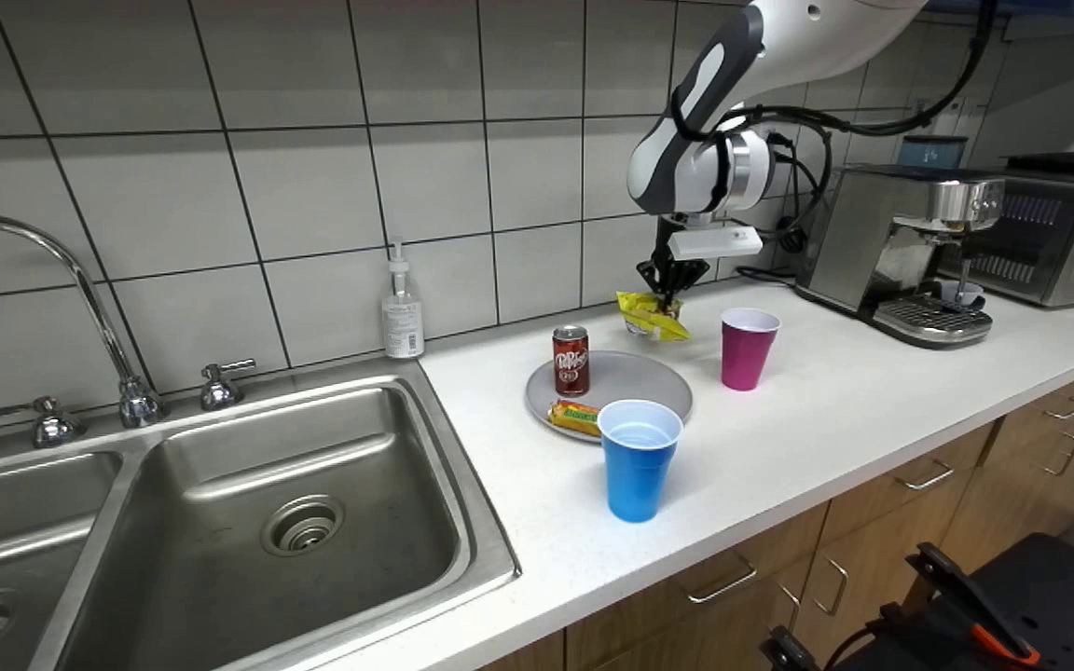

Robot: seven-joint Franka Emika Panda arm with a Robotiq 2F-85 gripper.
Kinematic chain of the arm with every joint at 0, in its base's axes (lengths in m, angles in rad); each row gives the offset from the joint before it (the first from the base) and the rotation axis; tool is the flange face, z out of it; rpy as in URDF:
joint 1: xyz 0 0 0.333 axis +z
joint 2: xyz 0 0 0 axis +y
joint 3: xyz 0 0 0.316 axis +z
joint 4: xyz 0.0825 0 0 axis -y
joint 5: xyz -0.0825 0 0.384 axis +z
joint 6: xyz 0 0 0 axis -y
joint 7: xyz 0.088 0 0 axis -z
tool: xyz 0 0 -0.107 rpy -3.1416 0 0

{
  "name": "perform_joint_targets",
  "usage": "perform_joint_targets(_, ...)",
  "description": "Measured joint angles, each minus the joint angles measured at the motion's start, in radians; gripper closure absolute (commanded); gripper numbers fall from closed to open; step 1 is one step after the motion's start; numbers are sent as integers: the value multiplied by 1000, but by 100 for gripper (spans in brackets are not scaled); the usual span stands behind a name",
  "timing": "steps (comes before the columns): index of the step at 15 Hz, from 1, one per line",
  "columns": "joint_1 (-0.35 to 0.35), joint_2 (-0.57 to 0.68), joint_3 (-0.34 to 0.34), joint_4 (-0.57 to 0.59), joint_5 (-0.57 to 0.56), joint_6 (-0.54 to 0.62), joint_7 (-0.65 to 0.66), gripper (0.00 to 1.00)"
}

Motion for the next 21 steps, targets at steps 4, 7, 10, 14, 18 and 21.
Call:
perform_joint_targets(4, 0, 62, -22, 58, -1, -4, 53, 73)
perform_joint_targets(7, 0, 93, -30, 89, -1, -8, 83, 53)
perform_joint_targets(10, 2, 98, -30, 104, -1, -23, 86, 30)
perform_joint_targets(14, 6, 93, -24, 115, -2, -45, 85, 1)
perform_joint_targets(18, 7, 74, -10, 115, -2, -51, 81, 0)
perform_joint_targets(21, 9, 45, 13, 107, -2, -80, 63, 0)
